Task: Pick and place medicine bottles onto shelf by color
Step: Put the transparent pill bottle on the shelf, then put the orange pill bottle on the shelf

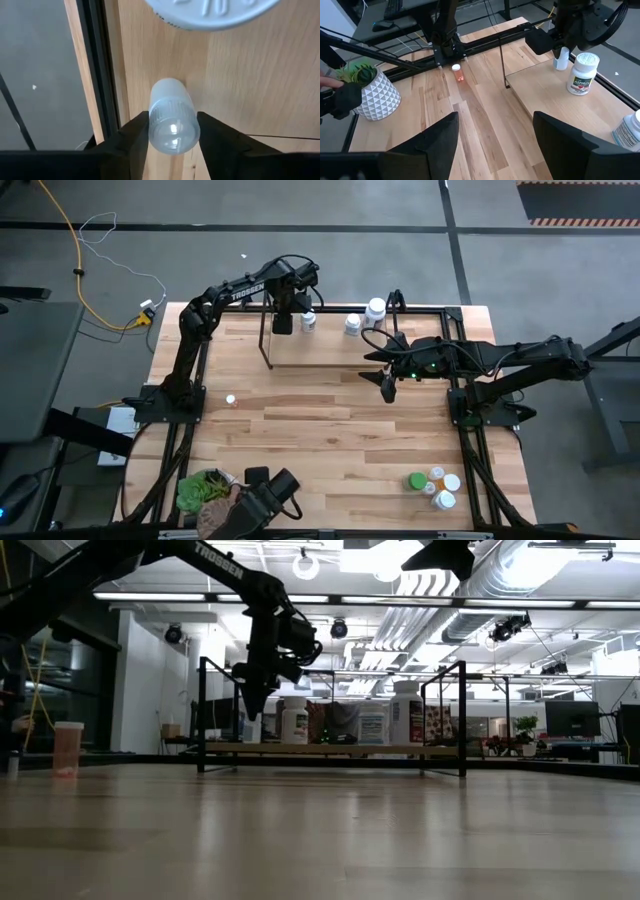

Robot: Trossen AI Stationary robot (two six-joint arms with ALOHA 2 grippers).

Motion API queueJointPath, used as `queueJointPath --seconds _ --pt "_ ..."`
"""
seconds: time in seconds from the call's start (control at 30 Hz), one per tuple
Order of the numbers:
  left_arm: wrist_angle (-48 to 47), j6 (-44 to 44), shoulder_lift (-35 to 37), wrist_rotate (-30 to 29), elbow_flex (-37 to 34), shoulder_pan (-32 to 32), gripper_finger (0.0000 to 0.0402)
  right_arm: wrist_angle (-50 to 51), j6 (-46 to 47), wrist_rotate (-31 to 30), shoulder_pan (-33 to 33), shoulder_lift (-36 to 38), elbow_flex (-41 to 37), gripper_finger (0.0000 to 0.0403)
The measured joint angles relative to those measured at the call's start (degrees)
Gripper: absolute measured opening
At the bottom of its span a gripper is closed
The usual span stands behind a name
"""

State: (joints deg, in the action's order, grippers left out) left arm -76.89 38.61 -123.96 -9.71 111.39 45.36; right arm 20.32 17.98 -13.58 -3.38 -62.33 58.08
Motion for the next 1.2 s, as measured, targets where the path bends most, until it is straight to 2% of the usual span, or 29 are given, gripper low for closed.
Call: queueJointPath --seconds 0.47,0.6,0.83,0.97,1.1,1.2 --pt "-0.35 -4.63 -0.01 0.22 0.0 -0.36 0.0262 0.0 -0.02 0.02 -0.02 0.0 0.0 0.0247" --pt "-2.01 -5.04 0.0 0.18 1.81 -1.09 0.0282 0.0 -0.02 0.01 -0.01 0.0 0.0 0.0247" --pt "-3.09 -9.84 2.43 0.71 8.98 -2.72 0.0285 0.0 -0.36 0.0 -0.02 0.0 0.0 0.0247" --pt "-3.4 -15.88 5.2 1.55 12.25 -4.33 0.0286 0.0 -2.12 -0.01 -0.01 0.0 0.0 0.0247" --pt "-1.51 -27.49 10.95 5.29 11.73 -6.69 0.0282 0.0 -3.04 0.0 -0.02 0.0 0.0 0.0247" --pt "3.62 -32.35 17.98 9.94 7.85 -9.76 0.0271 0.02 -3.04 0.0 -0.01 0.0 0.0 0.0247"
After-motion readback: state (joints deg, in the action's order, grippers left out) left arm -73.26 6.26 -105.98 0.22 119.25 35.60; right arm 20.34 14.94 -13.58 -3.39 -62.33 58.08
